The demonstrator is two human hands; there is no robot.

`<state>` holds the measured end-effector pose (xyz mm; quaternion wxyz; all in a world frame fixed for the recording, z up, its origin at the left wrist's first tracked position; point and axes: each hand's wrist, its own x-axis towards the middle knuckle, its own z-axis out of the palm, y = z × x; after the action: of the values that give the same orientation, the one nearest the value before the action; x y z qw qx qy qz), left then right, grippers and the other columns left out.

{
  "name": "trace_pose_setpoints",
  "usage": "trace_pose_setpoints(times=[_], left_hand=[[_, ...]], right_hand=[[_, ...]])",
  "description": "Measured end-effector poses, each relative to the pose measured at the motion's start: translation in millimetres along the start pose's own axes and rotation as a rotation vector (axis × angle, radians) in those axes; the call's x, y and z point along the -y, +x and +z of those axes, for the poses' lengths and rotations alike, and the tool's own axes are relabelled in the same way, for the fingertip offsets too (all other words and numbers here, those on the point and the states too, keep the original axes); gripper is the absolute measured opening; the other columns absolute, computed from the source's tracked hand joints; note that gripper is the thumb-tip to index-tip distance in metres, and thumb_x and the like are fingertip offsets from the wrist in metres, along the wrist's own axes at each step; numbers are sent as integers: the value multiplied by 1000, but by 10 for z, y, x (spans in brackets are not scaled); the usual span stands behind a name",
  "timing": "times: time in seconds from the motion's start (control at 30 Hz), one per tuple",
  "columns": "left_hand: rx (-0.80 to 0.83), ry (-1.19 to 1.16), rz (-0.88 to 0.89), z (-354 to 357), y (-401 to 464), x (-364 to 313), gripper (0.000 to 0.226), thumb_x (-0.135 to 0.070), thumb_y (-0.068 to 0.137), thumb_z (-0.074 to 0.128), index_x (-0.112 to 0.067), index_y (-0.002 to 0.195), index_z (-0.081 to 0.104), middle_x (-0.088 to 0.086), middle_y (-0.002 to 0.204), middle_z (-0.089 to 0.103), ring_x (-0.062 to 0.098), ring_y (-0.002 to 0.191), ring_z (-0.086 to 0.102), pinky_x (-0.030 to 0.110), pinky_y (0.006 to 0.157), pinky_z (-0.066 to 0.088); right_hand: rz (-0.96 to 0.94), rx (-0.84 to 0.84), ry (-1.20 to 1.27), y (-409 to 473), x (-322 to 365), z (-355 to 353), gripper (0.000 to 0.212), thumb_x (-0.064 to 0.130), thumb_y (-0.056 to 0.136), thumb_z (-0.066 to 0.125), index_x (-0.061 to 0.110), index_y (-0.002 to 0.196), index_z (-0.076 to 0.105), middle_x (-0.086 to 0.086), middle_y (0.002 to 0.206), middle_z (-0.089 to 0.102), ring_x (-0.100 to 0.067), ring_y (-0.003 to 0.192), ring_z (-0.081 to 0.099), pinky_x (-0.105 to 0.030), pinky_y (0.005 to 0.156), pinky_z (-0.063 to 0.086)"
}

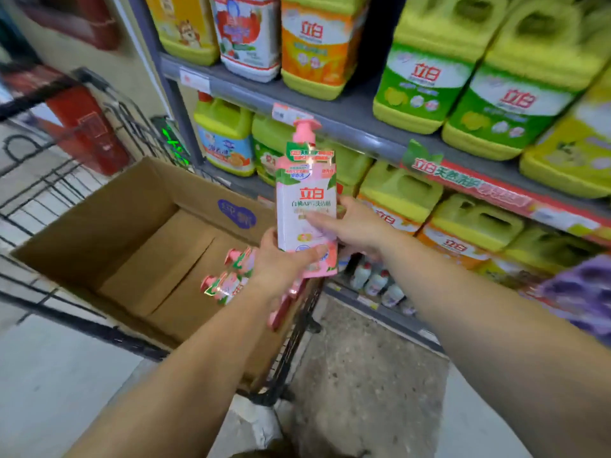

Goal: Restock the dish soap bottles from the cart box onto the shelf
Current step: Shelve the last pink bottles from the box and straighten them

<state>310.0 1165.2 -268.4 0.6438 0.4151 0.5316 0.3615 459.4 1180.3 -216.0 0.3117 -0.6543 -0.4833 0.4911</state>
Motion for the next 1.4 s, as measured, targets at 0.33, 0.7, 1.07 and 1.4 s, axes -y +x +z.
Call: trace_pose_setpoints(times=[0.33, 0.7, 1.07, 1.4], left_hand=[[496, 335, 397, 2644, -1030, -409, 78, -31, 56, 94, -22, 121, 53, -3, 112, 70, 14, 99, 68, 26, 78, 58], [916, 353, 706, 6014, -3046, -483, 71, -13, 67, 88, -15, 130, 56, 2, 110, 69, 6, 83, 62, 18, 74, 53], [794, 125, 950, 7707, -3234, -1179, 78, -28, 50, 96, -33, 116, 54, -13, 103, 69, 9, 86, 70, 41, 81, 59], [675, 136, 1267, 9210, -3228, -1976, 86, -55, 50, 90, -32, 127, 57, -8, 108, 66, 12, 84, 65, 32, 78, 58]], right_hand=[[-272, -624, 88, -2258, -758, -2393, 44, 41, 79, 76, 19, 116, 64, 6, 107, 73, -13, 97, 70, -46, 89, 56], [-336, -1171, 0, -5213, -1548, -4793, 29, 26, 85, 74, 18, 112, 65, 2, 101, 74, -12, 90, 69, -33, 80, 57], [-412, -1141, -123, -5696, -1208, -6349, 55, 27, 85, 73, 37, 129, 41, 15, 116, 65, -4, 97, 65, -23, 70, 58], [-651, -1340, -150, -5691, -985, -7851, 51, 13, 79, 79, 29, 116, 47, 16, 102, 68, -6, 95, 69, -22, 70, 58]])
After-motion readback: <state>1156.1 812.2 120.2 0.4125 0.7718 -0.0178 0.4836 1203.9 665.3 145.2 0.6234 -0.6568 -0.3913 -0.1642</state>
